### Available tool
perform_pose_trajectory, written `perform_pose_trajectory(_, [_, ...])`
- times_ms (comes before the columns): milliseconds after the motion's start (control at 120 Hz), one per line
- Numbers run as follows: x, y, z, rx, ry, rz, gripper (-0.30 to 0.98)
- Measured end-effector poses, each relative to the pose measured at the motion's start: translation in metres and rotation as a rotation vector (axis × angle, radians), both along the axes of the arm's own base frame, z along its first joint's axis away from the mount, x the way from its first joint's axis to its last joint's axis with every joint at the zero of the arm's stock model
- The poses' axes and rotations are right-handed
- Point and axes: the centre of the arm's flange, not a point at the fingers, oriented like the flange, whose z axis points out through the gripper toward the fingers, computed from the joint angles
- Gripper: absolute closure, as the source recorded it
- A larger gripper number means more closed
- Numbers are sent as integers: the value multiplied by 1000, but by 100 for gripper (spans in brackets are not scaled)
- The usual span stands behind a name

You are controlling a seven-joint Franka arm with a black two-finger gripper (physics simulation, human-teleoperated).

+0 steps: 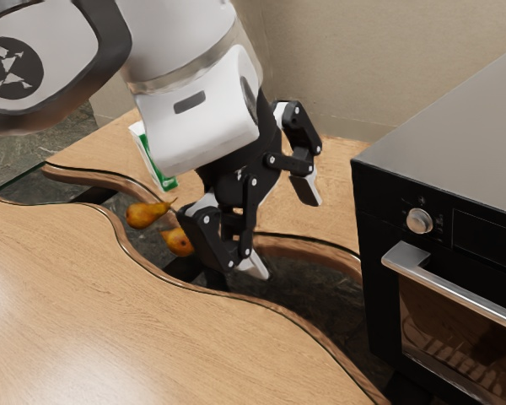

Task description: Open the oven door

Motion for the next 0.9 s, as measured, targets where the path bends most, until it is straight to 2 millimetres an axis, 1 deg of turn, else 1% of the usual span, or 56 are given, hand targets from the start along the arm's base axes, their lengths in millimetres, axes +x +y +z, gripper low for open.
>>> perform_pose_trajectory(108, [4, 6, -17, -1, 11, -8, 2])
perform_pose_trajectory(250, [10, 6, -23, -7, 2, -29, 2])
perform_pose_trajectory(442, [45, -8, -56, -15, 22, -60, 2])
perform_pose_trajectory(492, [56, -18, -58, -22, 12, -78, 2])
perform_pose_trajectory(558, [65, -35, -62, -27, 5, -110, 2])
perform_pose_trajectory(733, [61, -69, -72, -34, 6, -189, 2])
perform_pose_trajectory(817, [63, -88, -75, -40, 4, -224, 2])
perform_pose_trajectory(900, [64, -98, -77, -43, 1, -247, 2])
